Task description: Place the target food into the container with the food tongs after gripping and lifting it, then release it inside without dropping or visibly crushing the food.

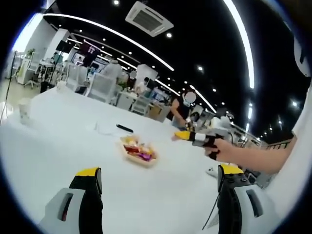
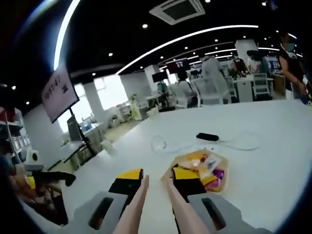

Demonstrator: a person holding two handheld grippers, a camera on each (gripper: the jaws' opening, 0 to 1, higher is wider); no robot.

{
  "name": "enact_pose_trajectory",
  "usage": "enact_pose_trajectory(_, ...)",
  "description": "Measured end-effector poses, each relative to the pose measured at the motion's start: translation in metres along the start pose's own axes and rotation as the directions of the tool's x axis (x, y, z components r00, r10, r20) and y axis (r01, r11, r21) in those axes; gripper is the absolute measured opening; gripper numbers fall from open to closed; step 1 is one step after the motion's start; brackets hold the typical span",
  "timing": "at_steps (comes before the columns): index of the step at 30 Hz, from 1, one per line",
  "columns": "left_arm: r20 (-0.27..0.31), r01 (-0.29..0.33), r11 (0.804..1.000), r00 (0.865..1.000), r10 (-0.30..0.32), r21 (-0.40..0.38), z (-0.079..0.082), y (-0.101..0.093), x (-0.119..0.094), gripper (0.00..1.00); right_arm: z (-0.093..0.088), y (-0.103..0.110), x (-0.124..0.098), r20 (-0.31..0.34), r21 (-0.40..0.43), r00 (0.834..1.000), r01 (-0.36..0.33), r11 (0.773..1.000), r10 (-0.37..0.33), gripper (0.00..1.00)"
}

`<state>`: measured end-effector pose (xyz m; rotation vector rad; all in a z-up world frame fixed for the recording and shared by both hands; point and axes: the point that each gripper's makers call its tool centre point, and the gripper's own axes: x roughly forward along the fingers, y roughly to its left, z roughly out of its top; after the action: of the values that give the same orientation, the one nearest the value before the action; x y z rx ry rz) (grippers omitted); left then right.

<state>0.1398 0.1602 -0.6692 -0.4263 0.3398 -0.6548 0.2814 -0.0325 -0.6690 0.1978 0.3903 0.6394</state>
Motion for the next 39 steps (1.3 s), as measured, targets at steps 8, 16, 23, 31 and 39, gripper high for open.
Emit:
enact_pose_trajectory(8, -0.017, 0.027, 1.000, 0.999, -0.027, 0.000, -0.002, -0.005, 0.003, 0.99, -0.004, 0.006, -0.009, 0.016, 0.024, 1.000, -0.009, 1.000, 0.009, 0.26)
enact_pose_trajectory(16, -0.007, 0.040, 0.999, 0.999, -0.040, -0.015, 0.000, -0.006, 0.004, 0.99, -0.001, 0.019, -0.017, 0.026, 0.015, 0.999, -0.043, 0.999, 0.043, 0.26)
enact_pose_trajectory(23, -0.010, 0.050, 0.998, 0.999, -0.050, -0.026, -0.002, -0.008, 0.006, 0.99, 0.001, 0.027, -0.020, 0.026, -0.004, 0.998, -0.064, 0.998, 0.064, 0.26)
enact_pose_trajectory(31, -0.013, 0.057, 0.998, 0.998, -0.057, -0.036, -0.004, -0.007, 0.006, 0.99, 0.000, 0.036, -0.022, 0.018, -0.016, 0.996, -0.089, 0.996, 0.089, 0.26)
enact_pose_trajectory(39, -0.014, 0.058, 0.997, 0.998, -0.059, -0.052, -0.004, -0.005, 0.007, 0.99, -0.001, 0.045, -0.022, 0.009, -0.043, 0.993, -0.117, 0.992, 0.118, 0.27)
